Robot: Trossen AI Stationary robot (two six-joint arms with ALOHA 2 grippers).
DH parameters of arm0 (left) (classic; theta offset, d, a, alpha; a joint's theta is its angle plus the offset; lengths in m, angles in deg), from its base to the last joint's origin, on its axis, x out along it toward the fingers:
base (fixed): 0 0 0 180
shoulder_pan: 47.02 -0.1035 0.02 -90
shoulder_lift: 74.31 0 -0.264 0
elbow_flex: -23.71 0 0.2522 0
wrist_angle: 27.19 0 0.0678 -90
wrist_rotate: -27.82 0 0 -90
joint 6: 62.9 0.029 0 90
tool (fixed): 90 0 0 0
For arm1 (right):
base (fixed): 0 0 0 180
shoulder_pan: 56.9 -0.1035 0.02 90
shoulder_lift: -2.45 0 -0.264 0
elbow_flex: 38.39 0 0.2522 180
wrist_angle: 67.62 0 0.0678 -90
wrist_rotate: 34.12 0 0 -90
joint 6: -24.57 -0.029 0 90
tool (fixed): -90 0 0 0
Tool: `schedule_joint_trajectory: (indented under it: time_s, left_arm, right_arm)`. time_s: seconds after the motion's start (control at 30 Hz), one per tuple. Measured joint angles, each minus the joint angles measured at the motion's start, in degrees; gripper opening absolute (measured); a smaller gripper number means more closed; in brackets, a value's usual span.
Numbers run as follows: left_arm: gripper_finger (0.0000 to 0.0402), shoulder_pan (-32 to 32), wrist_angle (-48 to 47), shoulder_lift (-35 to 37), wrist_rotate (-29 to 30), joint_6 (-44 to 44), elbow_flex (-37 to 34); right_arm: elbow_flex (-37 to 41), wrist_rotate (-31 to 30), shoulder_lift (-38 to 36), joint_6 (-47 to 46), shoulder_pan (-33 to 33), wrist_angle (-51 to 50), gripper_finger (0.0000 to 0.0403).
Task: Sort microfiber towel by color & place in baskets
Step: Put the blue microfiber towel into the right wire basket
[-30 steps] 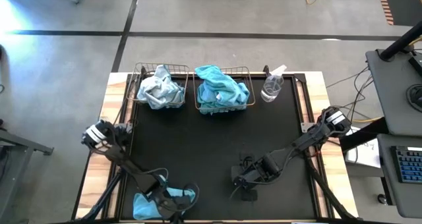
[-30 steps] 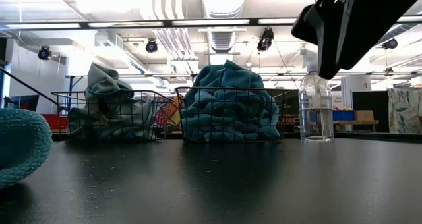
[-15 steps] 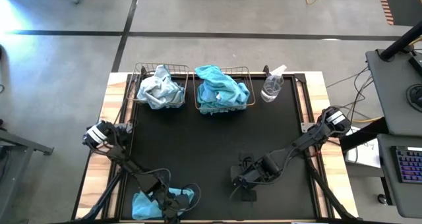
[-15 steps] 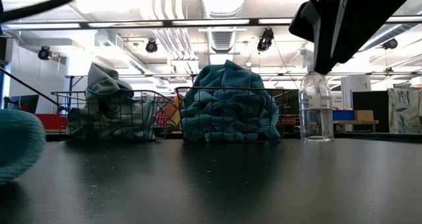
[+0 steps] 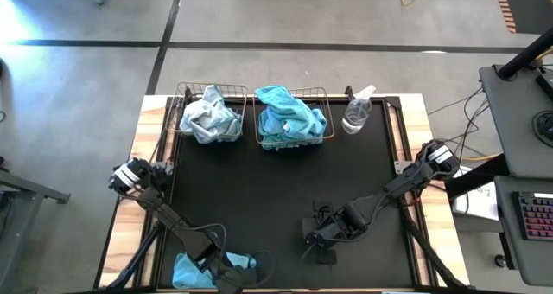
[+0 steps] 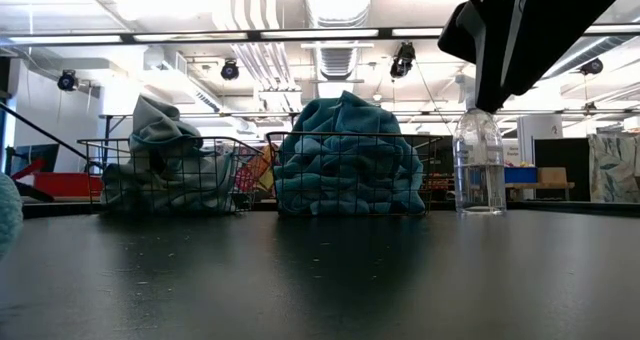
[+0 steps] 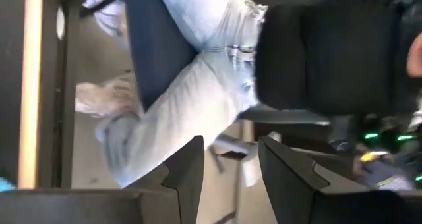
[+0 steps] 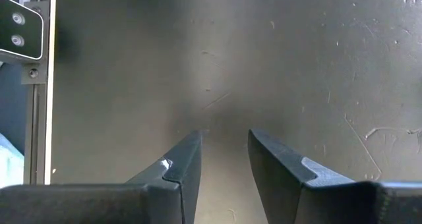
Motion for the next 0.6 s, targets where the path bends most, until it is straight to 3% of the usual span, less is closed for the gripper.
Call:
schedule_joint_trajectory:
  time_s: [0.17, 0.33, 0.47, 0.6]
  left_arm:
    - [0.013, 0.01, -28.43, -0.04, 9.2, 5.54, 11.55]
    - [0.013, 0.14, -59.92, -2.5, 21.87, 2.77, 24.26]
    - [0.013, 1.02, -68.71, -6.66, 29.08, 2.3, 31.42]
    - [0.013, 1.97, -71.71, -12.93, 22.85, 6.11, 35.96]
  right_arm:
    - [0.0, 0.0, 0.0, -0.02, 0.0, 0.02, 0.0118]
    - [0.0, 0.0, -0.02, -0.01, 0.0, 0.0, 0.0118]
    - [0.0, 0.02, -0.02, 0.0, 0.0, -0.02, 0.0118]
    - [0.17, 0.04, -0.02, -0.02, 0.0, -0.32, 0.0118]
